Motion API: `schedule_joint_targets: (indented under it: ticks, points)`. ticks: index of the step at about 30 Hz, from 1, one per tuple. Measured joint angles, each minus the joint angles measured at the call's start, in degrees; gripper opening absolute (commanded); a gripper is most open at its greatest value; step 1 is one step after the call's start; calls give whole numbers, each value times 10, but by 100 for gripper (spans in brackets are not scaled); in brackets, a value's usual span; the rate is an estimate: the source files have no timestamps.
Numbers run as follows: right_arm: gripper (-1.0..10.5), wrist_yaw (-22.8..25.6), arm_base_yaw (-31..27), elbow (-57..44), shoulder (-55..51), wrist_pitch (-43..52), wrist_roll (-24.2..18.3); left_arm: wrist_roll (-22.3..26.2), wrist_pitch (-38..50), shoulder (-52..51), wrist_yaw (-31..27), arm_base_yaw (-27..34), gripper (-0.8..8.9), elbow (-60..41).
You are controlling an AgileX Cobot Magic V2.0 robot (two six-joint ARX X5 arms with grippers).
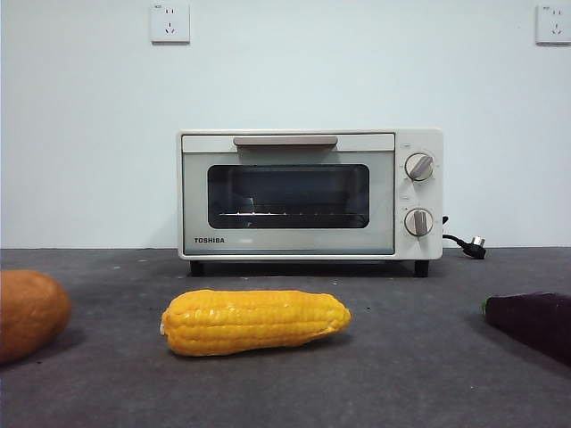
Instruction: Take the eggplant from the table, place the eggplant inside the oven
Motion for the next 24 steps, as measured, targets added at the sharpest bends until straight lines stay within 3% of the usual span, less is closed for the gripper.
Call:
schedule_joint_targets:
  ticks: [4,7,10,24]
  points:
    - [458,-27,0,0,4,-3,0,2,0,7,0,0,-6,0]
    - [541,-80,0,0,9,-3,0,2,1,15,0,-3,-6,0]
    - [543,-118,0,0,14,-5,3,3,14,26,0,-8,-6,0]
    - [540,-155,0,1,19,-51,7,4,99,142,0,-15,-6,28]
